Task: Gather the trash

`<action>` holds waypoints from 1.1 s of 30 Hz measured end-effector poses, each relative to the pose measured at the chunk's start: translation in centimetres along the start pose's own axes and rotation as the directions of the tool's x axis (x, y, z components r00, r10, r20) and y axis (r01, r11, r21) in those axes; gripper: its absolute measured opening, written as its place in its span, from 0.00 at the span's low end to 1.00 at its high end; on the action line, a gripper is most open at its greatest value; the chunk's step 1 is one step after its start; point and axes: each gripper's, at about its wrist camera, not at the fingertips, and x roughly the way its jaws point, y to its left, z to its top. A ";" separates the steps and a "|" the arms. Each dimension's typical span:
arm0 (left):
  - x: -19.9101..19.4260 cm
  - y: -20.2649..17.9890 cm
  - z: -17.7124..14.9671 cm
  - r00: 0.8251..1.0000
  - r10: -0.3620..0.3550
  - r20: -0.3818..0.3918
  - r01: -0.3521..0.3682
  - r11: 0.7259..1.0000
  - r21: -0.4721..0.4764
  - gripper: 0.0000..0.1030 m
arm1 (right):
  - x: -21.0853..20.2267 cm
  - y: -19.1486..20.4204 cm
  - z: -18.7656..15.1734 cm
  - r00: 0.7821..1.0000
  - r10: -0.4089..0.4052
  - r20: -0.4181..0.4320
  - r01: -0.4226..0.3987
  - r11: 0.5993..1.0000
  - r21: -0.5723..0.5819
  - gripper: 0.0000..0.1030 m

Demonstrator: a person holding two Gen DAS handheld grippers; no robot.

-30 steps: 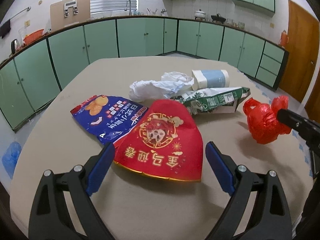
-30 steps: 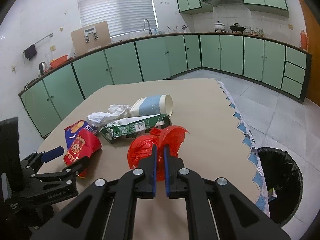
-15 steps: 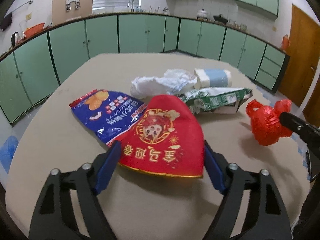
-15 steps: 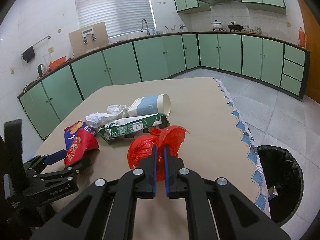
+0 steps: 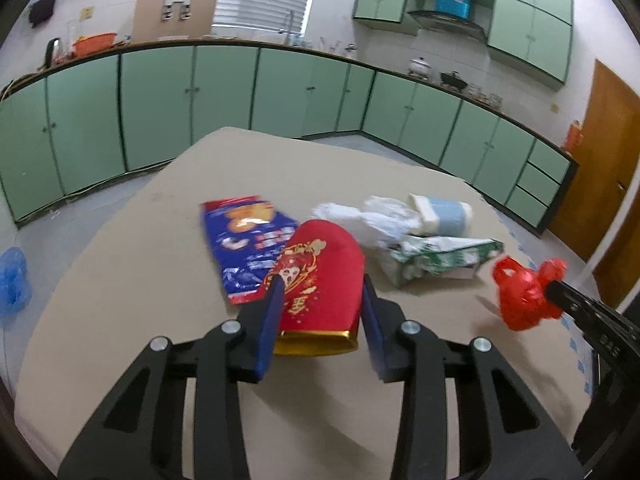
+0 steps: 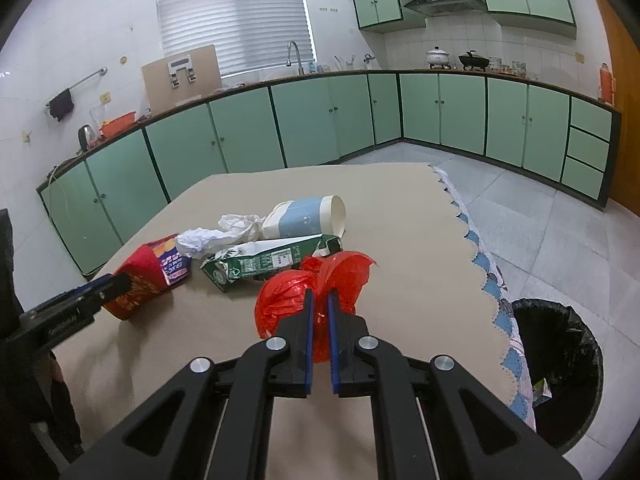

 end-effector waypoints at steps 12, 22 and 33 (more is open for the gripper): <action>0.7 1.4 1.7 1.000 0.002 0.012 -0.002 0.999 -0.034 0.22 | 0.0 0.1 0.2 1.000 0.000 0.005 0.000 1.000 -0.010 0.06; -1.7 0.1 2.6 0.995 -0.069 0.069 0.072 0.997 -0.042 0.14 | -2.5 0.0 1.7 0.997 0.009 0.077 -0.008 1.000 -0.016 0.06; -2.6 -4.2 2.6 0.987 -0.150 0.054 0.148 0.988 0.040 0.00 | -4.9 -2.1 2.3 0.995 -0.024 0.099 0.024 1.000 0.001 0.06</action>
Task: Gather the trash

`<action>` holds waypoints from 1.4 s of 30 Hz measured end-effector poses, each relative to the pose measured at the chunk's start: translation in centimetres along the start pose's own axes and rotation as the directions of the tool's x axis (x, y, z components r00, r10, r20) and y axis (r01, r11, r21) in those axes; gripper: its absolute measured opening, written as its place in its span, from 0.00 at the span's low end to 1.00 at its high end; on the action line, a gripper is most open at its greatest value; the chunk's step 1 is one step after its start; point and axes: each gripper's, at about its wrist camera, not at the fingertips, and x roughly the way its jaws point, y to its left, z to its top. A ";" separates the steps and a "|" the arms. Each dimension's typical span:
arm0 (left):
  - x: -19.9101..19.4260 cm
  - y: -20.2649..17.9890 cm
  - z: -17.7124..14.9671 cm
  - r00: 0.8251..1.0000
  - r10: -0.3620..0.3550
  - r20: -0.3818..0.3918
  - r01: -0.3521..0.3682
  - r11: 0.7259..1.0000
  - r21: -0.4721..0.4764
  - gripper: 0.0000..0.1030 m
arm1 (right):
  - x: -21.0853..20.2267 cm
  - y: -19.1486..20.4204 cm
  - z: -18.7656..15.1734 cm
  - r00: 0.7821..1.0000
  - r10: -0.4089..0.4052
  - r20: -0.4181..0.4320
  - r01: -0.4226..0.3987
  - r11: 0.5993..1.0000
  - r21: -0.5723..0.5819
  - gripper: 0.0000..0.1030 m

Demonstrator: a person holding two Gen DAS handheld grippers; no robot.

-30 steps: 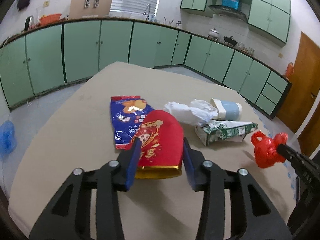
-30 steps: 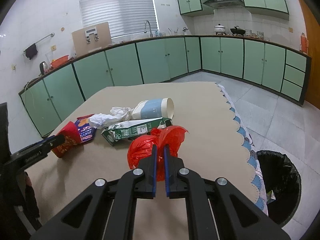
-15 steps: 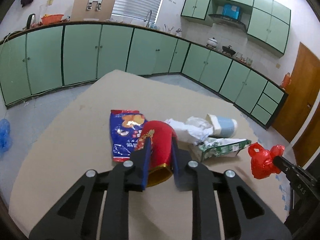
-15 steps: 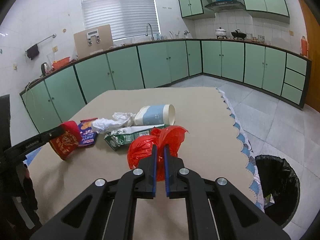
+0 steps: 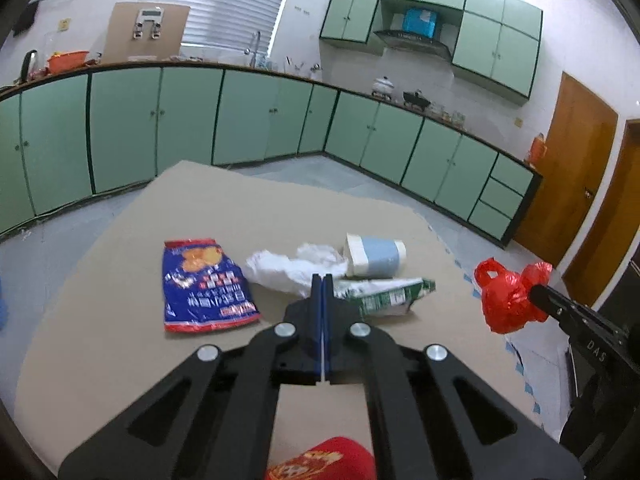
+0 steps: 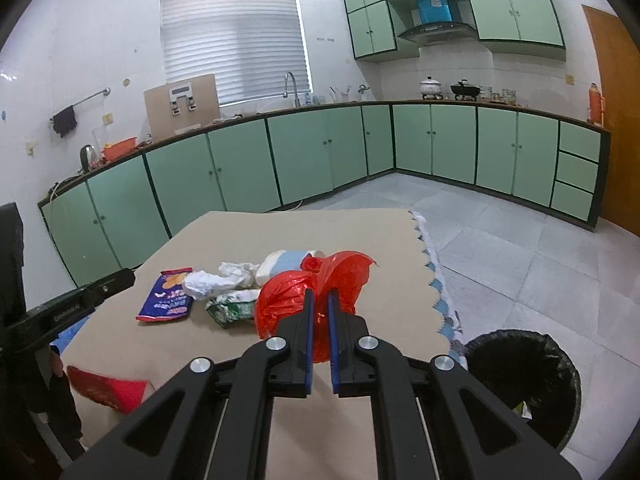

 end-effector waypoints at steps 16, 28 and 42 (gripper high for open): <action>2.7 2.1 -2.3 0.997 0.033 -0.073 -0.033 0.999 0.005 0.69 | 0.3 -0.2 -1.4 1.000 0.013 -0.024 -0.012 1.000 0.008 0.06; -2.0 3.2 -1.9 0.998 0.063 -0.016 -0.063 0.998 0.007 0.73 | 0.1 -0.2 -1.3 1.000 0.020 -0.023 -0.020 1.000 0.007 0.06; -2.7 4.9 -6.8 0.993 0.062 -0.102 -0.066 0.997 -0.031 0.79 | 0.2 1.2 -1.7 0.999 0.033 -0.042 -0.035 0.999 -0.032 0.06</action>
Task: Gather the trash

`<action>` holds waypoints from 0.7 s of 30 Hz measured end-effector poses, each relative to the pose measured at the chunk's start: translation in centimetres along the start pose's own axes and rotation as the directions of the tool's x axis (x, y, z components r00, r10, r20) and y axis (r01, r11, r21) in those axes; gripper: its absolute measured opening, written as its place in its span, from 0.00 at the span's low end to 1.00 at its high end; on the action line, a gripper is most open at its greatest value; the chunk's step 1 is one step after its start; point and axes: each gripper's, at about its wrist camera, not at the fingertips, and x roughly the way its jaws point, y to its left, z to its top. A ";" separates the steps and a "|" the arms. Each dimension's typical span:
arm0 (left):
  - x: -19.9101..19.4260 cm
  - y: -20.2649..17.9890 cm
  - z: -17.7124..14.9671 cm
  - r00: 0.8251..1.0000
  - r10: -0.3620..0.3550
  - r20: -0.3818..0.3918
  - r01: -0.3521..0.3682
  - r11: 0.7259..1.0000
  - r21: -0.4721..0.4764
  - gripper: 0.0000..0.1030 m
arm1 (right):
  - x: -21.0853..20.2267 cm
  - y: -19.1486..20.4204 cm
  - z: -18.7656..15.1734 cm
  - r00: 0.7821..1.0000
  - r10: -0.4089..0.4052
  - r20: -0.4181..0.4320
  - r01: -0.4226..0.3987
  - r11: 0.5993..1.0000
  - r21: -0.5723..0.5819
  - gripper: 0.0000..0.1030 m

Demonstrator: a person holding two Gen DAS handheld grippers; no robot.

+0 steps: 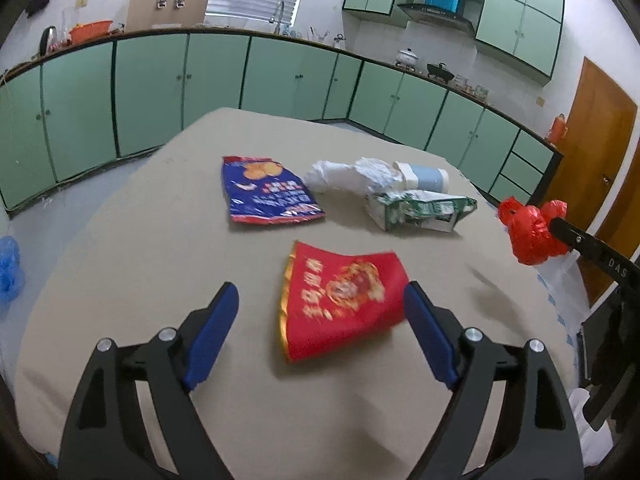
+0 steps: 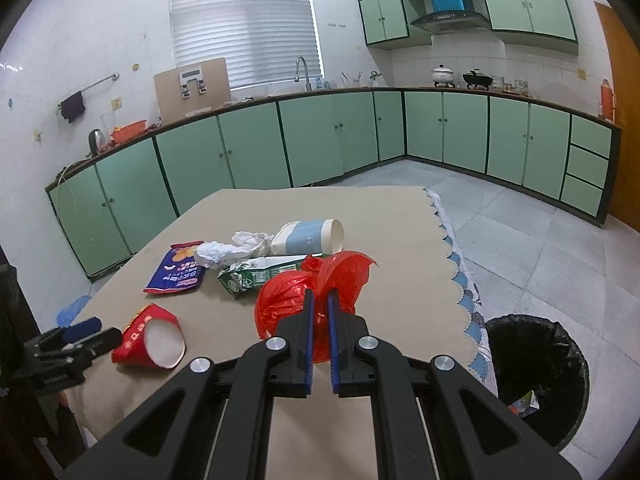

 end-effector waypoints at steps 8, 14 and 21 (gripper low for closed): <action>2.5 -1.6 -0.5 0.999 0.026 -0.039 -0.026 1.000 0.012 0.83 | -0.2 -0.2 0.0 1.000 -0.023 -0.003 0.023 1.000 -0.005 0.06; 4.4 -1.3 -0.9 0.997 0.036 -0.072 -0.036 0.999 0.001 0.86 | 0.1 0.0 0.0 1.000 -0.024 -0.011 0.024 1.000 -0.011 0.06; 4.5 -1.6 -0.4 0.999 0.023 -0.045 -0.024 1.000 -0.002 0.77 | 0.1 0.0 0.0 1.000 -0.026 -0.014 0.026 1.000 -0.010 0.06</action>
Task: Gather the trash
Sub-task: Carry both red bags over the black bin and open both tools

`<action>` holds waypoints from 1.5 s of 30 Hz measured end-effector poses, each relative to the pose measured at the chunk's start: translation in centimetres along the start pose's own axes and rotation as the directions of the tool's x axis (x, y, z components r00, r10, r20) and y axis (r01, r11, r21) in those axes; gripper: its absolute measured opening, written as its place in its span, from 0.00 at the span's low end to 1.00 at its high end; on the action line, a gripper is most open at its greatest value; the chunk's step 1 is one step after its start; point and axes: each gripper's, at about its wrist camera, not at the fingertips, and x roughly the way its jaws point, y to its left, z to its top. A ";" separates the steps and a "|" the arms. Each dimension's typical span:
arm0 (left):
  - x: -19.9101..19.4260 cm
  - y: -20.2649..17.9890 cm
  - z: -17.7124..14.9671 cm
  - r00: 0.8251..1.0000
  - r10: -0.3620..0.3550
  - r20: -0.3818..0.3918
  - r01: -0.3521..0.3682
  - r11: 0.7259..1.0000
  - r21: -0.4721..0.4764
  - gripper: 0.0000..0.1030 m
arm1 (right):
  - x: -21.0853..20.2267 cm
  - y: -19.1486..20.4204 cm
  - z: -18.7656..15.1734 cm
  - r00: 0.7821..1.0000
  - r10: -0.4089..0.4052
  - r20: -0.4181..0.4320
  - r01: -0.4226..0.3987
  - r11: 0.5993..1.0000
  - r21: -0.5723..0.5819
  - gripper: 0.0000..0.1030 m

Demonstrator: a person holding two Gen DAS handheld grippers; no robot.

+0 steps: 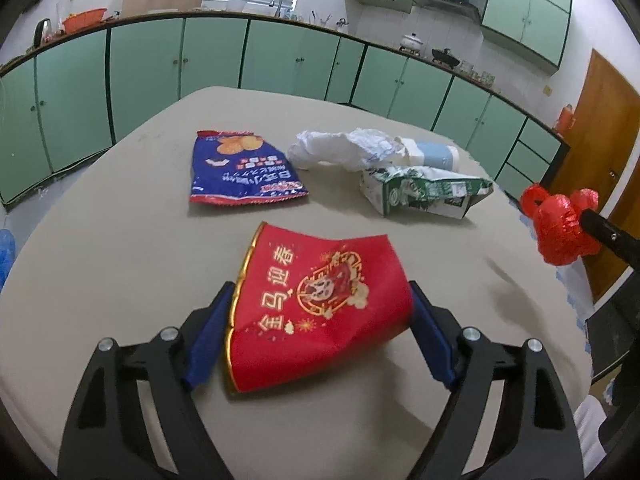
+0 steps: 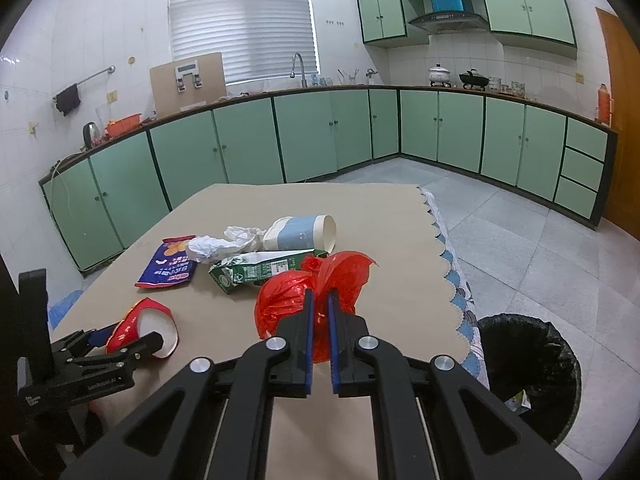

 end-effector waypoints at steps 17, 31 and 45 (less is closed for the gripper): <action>-3.9 -6.1 4.7 0.984 -0.069 0.164 0.052 0.993 0.103 0.77 | -2.5 -2.6 0.9 0.997 -0.028 0.071 0.024 0.998 0.053 0.06; -0.7 -19.0 6.2 0.952 -0.275 0.135 0.234 0.937 0.258 0.77 | -6.1 -12.5 -0.1 0.976 -0.200 0.088 0.182 0.967 0.180 0.06; 6.4 -35.2 4.0 0.889 -0.458 0.007 0.419 0.818 0.393 0.77 | -6.5 -26.3 -2.5 0.925 -0.381 0.002 0.365 0.886 0.285 0.06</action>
